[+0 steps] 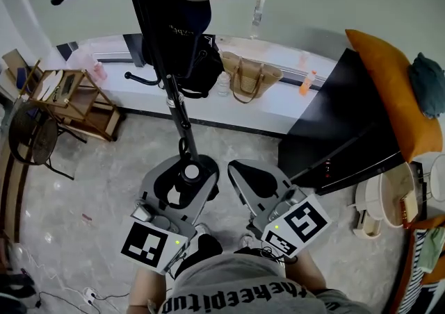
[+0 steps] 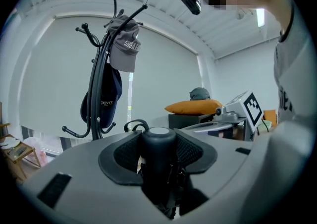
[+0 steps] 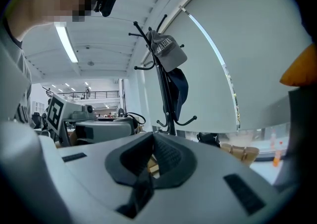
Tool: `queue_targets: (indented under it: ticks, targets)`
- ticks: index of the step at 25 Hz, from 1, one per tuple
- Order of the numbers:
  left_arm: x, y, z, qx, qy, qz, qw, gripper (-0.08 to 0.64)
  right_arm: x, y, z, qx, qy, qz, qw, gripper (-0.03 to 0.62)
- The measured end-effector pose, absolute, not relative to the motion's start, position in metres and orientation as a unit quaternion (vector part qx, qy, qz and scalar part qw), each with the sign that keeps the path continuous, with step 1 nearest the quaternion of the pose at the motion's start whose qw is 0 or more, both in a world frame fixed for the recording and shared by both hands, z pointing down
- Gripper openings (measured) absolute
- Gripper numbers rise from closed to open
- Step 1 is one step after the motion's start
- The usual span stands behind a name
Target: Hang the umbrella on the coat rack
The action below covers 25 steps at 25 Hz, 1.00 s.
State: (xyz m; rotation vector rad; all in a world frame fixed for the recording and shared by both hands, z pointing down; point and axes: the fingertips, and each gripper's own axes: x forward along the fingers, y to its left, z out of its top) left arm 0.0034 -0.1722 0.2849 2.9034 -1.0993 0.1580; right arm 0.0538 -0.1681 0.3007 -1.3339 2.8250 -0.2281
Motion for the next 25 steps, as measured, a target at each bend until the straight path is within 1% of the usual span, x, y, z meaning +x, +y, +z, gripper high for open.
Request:
queue_targets:
  ticks: [25]
  targets:
    - [0.005, -0.207, 0.317, 0.965, -0.245, 0.083, 0.031, 0.209, 0.045, -0.195, 0.320, -0.505, 0.858, -0.096, 0.004, 0.012]
